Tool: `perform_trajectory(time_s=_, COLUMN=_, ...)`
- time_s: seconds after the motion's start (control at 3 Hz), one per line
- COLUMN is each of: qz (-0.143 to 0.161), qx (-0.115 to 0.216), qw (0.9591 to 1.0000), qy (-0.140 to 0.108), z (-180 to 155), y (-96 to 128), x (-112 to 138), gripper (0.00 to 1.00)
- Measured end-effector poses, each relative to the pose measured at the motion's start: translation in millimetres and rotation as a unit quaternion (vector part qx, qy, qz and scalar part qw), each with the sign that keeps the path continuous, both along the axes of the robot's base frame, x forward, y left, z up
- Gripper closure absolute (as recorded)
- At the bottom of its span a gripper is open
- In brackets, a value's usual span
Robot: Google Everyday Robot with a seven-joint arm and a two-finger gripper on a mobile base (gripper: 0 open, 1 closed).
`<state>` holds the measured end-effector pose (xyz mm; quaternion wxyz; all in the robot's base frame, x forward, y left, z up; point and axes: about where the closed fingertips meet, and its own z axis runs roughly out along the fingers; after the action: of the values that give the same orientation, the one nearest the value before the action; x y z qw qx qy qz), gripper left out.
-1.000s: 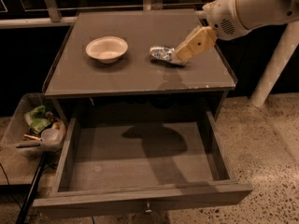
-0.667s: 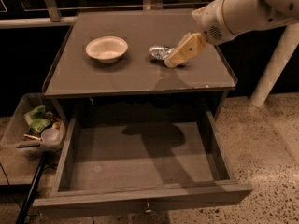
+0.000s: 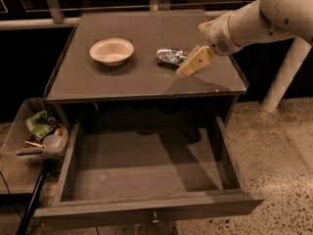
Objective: Place redbull can into top drawer
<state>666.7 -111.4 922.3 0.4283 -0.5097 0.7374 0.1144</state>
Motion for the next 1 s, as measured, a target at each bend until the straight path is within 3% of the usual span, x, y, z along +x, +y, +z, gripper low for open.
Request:
perform_trajectory(time_s=0.33, qz=0.001, qx=0.000, qw=1.0000, qy=-0.002, z=-9.4, y=-5.4, x=15.4, gripper=0.00)
perform_trajectory(time_s=1.0, qz=0.018, qx=-0.003, qw=0.9998, qy=-0.009, z=-19.3, y=4.5, x=57.8, gripper=0.00)
